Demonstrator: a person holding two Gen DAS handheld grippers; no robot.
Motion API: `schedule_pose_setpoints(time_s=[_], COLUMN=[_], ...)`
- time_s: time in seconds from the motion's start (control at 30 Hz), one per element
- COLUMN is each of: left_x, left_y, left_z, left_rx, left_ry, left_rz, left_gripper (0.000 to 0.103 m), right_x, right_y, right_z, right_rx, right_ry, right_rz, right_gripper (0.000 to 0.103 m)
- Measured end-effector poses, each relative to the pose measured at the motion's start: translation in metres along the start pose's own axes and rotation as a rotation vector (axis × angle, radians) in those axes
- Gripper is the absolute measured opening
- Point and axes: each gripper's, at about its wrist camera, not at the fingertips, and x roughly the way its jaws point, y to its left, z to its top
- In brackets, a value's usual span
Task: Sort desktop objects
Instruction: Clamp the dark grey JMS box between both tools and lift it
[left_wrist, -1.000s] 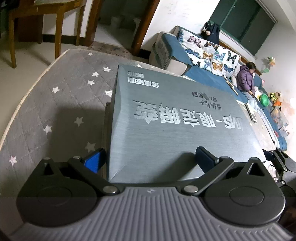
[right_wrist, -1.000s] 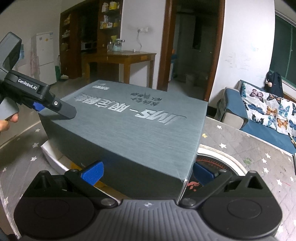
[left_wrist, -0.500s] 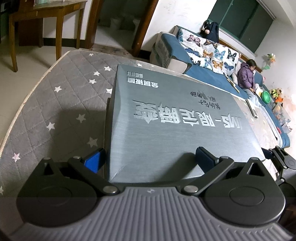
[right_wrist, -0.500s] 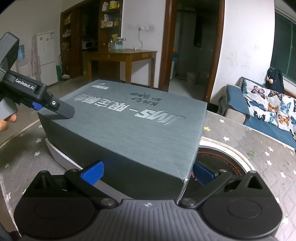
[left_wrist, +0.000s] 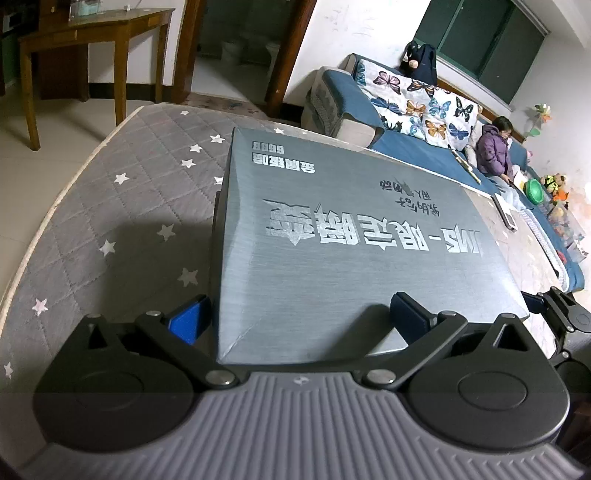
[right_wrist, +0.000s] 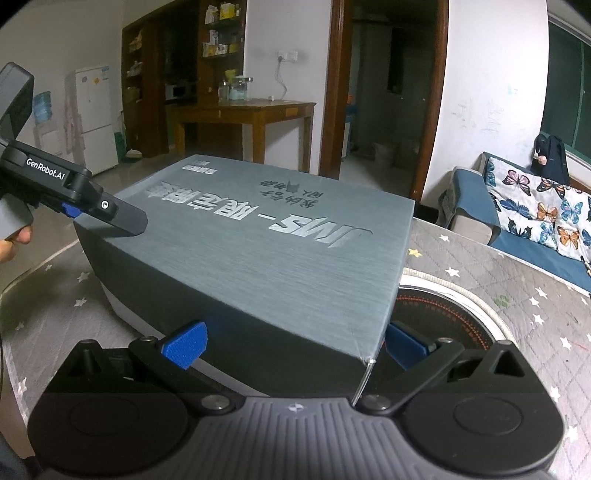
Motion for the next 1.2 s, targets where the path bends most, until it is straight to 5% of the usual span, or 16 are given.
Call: schedule_pose_setpoints(time_s=[1.2], left_x=[-0.022], left_y=[0.0], left_z=[-0.051], left_rx=[-0.016], left_ry=[-0.016], left_rz=[0.018], left_gripper=[0.102], right_x=[-0.001], right_y=[0.004], right_z=[-0.006], right_rx=[-0.033], right_ry=[-0.004], right_rz=[0.007], right_gripper=[0.103])
